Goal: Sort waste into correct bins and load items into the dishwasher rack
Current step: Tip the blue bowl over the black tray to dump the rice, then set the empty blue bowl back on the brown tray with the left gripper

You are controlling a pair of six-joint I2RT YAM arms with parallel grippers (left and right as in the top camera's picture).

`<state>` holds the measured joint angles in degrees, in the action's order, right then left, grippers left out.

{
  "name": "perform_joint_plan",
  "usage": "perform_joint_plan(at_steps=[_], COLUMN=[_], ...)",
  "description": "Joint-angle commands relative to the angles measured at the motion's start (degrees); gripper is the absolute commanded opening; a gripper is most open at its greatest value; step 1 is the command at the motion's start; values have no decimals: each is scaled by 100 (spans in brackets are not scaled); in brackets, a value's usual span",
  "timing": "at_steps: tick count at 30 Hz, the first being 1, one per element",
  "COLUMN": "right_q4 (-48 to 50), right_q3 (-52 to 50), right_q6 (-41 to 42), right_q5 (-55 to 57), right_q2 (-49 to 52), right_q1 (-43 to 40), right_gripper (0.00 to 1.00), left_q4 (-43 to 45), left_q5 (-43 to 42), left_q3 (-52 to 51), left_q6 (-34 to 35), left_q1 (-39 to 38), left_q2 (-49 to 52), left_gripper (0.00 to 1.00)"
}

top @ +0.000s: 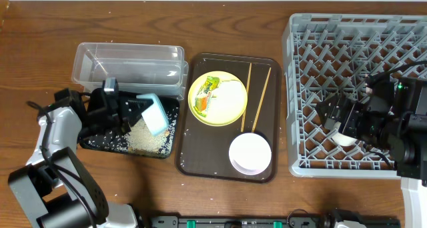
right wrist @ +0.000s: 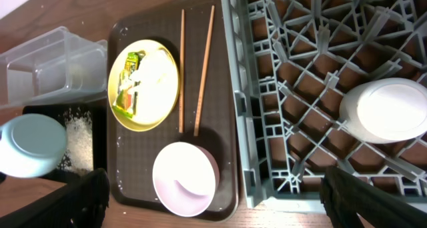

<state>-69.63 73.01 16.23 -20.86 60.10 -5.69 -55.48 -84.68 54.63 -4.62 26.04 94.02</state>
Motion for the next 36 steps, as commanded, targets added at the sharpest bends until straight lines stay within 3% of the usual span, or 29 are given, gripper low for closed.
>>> perform_joint_plan(at_steps=[1,4,8,13,18,22,23,24,28,29,33,36], right_q4=[-39,-37,-42,-42,-42,-42,-42,-42,-37,-33,-33,-35], right_q3=[26,26,26,26,26,26,26,26,26,26,26,26], right_q6=[-68,-66,-68,-66,-66,-66,-66,-66,-68,-68,-70,-70], right_q5=[-37,-37,-37,-35,-35,-37,-37,-37,-24,-7,11,9], right_q2=[-9,-9,-9,-9,-9,-9,-9,-9,-9,-9,-9,-9], right_q1=[9,9,9,9,9,9,9,9,9,9,9,9], right_gripper=[99,99,99,99,99,99,99,99,99,99,99,99], left_q4=[-413,-479,-68,358,1091,1327,1366,1405,1274,1182,1073,1464], left_q5=[348,1189,2782,5591,7202,7976,8115,8164,8177,8179,8177,8177], left_q3=[70,76,79,68,-20,-20,-20,-17,299,461,1211,1488], left_q6=[-352,-162,999,2409,3386,3884,4011,4054,4046,4022,3475,2846], left_q1=[-442,-1058,-2070,-3770,-5377,-6179,-6286,-6339,-6308,-6273,-6157,-6107], left_q2=[-243,-625,-1200,-1556,-1248,-850,-761,-706,-772,-811,-984,-970], left_gripper=[6,6,6,6,11,14,17,29,40,46,58,64])
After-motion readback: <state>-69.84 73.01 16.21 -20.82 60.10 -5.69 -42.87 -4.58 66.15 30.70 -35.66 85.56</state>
